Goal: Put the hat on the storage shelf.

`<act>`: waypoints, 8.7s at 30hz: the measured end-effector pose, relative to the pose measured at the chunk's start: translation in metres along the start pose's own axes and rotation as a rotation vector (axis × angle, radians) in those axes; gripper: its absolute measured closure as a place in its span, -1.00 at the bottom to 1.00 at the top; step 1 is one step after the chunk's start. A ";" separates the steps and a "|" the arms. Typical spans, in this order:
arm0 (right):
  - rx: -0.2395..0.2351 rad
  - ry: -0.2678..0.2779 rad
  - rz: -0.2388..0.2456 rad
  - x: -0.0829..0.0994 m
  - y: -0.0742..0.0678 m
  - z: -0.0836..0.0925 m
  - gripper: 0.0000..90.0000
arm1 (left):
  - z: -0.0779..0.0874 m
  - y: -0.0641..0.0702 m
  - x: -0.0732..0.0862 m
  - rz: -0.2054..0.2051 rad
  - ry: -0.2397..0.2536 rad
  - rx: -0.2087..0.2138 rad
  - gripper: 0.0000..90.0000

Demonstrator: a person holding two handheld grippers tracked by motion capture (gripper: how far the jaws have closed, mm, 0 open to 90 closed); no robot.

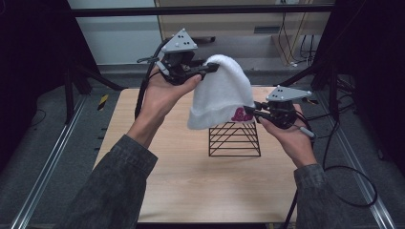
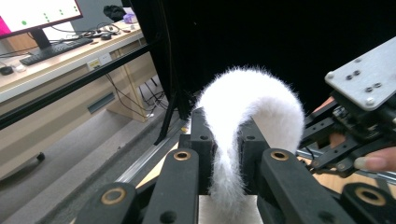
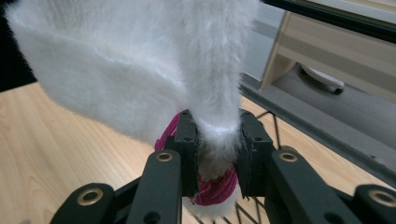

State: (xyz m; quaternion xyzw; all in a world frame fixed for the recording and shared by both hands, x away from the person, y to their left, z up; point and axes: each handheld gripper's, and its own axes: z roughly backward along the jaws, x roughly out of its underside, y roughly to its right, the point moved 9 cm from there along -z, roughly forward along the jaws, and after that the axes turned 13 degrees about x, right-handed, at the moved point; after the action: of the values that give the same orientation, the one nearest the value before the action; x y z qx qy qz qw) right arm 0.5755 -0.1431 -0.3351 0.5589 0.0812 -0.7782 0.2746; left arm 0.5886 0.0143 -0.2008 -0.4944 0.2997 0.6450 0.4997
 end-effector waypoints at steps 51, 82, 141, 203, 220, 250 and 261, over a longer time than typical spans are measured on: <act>0.037 -0.021 -0.070 0.033 0.039 0.016 0.62 | -0.052 0.004 0.011 -0.043 -0.036 -0.019 0.78; 0.033 -0.073 -0.071 0.068 0.034 0.013 0.61 | -0.073 0.010 0.036 -0.053 -0.098 0.010 0.77; 0.065 -0.218 -0.065 0.136 0.026 -0.009 0.56 | -0.107 0.027 0.099 0.008 -0.198 0.078 0.77; 0.218 -0.198 -0.173 0.156 0.034 0.019 -0.60 | -0.060 0.060 0.124 0.062 -0.186 0.111 -0.88; 0.270 -0.223 -0.219 0.196 0.029 0.036 -0.81 | -0.047 0.068 0.129 0.064 -0.200 0.084 -0.90; 0.216 -0.316 -0.241 0.251 0.001 0.020 -0.72 | 0.009 0.034 0.205 0.165 -0.212 -0.022 -0.89; 0.218 -0.299 -0.270 0.255 -0.005 0.019 -0.73 | 0.030 0.025 0.253 0.214 -0.234 -0.053 -0.89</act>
State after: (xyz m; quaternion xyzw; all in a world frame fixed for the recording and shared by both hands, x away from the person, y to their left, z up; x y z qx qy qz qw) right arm 0.5002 -0.2333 -0.5628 0.4478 0.0294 -0.8862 0.1149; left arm 0.5517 0.1210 -0.4310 -0.3944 0.2732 0.7554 0.4464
